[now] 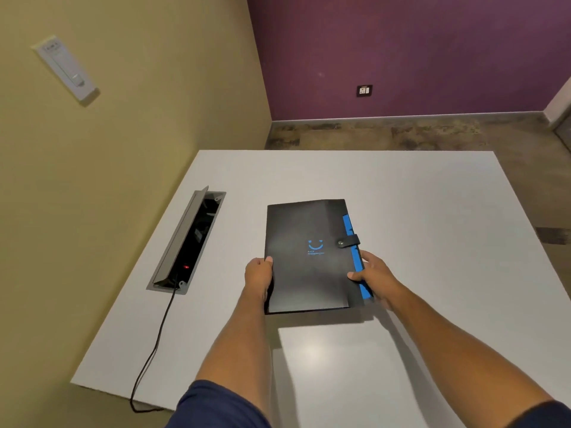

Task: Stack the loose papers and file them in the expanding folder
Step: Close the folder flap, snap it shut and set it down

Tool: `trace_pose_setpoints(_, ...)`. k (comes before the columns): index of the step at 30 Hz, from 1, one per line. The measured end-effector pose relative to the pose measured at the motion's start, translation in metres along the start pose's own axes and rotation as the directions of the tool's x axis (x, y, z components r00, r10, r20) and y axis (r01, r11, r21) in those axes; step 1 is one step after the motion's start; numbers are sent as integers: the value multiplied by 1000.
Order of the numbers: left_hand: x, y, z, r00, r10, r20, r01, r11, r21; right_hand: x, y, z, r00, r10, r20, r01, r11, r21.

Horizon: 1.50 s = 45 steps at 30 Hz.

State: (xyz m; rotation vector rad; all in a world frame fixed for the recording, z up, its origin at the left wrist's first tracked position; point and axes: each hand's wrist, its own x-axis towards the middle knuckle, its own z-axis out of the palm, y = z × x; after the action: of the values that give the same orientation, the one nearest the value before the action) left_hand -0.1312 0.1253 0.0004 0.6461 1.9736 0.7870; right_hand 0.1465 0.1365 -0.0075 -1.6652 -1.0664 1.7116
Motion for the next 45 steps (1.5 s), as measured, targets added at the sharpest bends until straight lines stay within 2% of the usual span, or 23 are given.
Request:
trace_pose_setpoints(4,41,17,-25,999,10,53,-10,1000,4,35,-24,31,997,-51,-60,49,998,-49)
trace_pose_setpoints(9,88,24,-50,991,5,133,12,991,-131,83,-49,72,992,-86,-96,84,996,-24)
trace_pose_setpoints(16,148,27,-75,985,73,159,-63,996,-66,163,-75,122,977,-100,-186,96,995,-31)
trace_pose_setpoints(19,173,28,-76,985,109,133,-106,994,-30,186,-82,140,966,-106,-237,96,994,-52)
trace_pose_setpoints(22,195,30,-68,983,181,42,-181,983,11,203,-86,152,951,-170,-258,114,969,-218)
trace_pose_setpoints(26,213,35,-52,956,289,-54,-276,945,173,216,-83,158,949,-265,-172,155,866,-475)
trace_pose_setpoints(30,222,37,-39,931,363,-33,-336,888,314,225,-68,162,933,-352,-70,212,699,-683)
trace_pose_setpoints(32,227,35,-33,928,373,13,-347,848,400,231,-63,162,931,-363,-42,193,584,-788)
trace_pose_setpoints(35,233,27,-27,921,384,61,-356,770,530,238,-56,161,921,-390,-2,143,342,-929)
trace_pose_setpoints(37,237,23,-24,917,391,81,-360,720,593,240,-52,160,921,-388,32,139,253,-957)
trace_pose_setpoints(40,238,24,-24,916,389,98,-349,649,676,241,-51,158,937,-343,58,138,211,-968)
trace_pose_setpoints(42,235,26,-25,897,431,96,-347,553,758,237,-55,157,937,-340,73,148,200,-969)
trace_pose_setpoints(45,220,29,-24,836,539,103,-368,411,834,222,-57,150,897,-436,76,195,234,-952)
